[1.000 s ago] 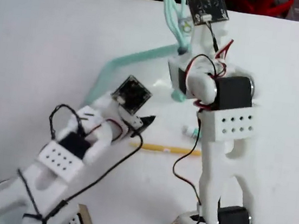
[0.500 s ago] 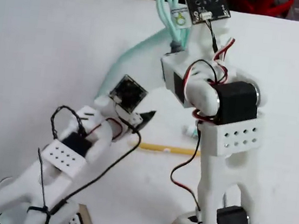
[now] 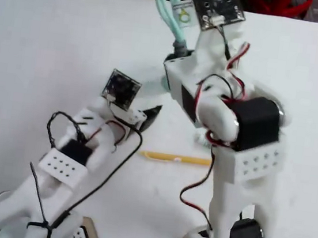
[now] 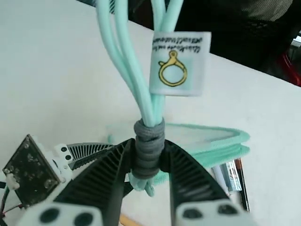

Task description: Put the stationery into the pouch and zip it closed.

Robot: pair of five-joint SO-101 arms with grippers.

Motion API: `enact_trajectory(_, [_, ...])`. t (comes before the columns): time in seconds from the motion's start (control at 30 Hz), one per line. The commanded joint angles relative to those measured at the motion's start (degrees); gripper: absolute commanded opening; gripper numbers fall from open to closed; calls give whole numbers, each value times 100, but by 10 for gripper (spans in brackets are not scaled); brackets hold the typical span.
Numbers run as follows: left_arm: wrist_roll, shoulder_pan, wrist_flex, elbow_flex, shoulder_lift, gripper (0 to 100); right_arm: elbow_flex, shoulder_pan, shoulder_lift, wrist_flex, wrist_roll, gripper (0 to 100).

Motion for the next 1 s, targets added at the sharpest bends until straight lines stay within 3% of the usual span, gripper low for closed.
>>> enact_trajectory(0.0, [44,48,-123,-123,-145,275,-756,-57,110,224,-44,18])
enact_trajectory(0.37, [88,110,-123,-123,-189,272,-1011,-365,690,295,-44,18])
enact_trajectory(0.73, [44,136,-44,1037,-2826,271,-1037,-418,681,286,0,18])
enact_trajectory(0.97, [35,-57,-141,1046,-2791,274,-1037,-374,681,295,0,18])
